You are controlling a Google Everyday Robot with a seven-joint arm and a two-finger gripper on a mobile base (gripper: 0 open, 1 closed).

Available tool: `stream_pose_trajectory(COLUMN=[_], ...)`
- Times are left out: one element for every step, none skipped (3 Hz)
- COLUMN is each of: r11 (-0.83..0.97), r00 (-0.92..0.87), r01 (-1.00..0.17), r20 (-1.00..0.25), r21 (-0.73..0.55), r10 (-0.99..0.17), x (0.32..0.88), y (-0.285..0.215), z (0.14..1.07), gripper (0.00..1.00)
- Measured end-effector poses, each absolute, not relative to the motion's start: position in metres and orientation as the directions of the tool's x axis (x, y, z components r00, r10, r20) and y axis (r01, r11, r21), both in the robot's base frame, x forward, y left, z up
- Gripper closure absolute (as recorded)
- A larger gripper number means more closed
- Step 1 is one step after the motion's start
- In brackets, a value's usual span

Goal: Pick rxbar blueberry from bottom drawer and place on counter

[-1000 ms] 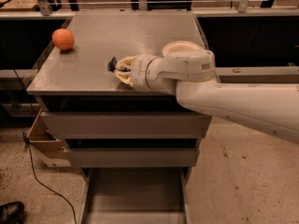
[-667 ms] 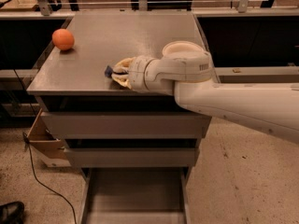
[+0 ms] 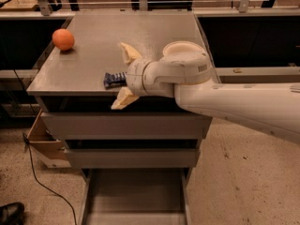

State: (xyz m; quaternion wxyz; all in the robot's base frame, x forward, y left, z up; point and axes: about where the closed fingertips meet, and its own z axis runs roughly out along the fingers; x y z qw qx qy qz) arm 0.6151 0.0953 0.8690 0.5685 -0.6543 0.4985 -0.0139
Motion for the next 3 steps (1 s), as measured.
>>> stream_pose_trajectory(r11=[0.125, 0.130, 0.126], r00=[0.514, 0.517, 0.516], r01=[-0.641, -0.636, -0.625], r20=[-0.544, -0.545, -0.528], r21=[-0.758, -0.761, -0.770], r10=[-0.663, -0.660, -0.675], x=[0.598, 0.583, 0.574], y=[0.084, 0.059, 0.029], z=[0.881, 0.906, 0.933], gripper=[0.00, 0.00, 0.00])
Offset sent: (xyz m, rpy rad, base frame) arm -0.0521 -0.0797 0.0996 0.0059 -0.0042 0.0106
